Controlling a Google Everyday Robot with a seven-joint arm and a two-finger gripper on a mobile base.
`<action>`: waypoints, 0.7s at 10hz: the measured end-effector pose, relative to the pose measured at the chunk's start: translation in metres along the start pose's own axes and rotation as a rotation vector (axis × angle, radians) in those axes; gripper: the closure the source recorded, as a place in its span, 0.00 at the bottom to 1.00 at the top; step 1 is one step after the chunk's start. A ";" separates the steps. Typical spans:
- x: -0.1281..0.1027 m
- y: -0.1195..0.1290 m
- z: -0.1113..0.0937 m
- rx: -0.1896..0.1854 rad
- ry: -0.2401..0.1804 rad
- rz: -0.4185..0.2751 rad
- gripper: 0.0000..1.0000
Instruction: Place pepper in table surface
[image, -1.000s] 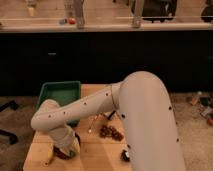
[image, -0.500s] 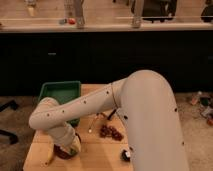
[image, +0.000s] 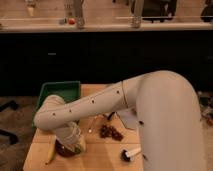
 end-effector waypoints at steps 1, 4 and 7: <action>-0.001 0.002 -0.001 0.005 0.003 0.009 1.00; -0.008 0.012 0.000 0.035 0.017 0.058 1.00; -0.013 0.025 0.007 0.066 0.021 0.107 1.00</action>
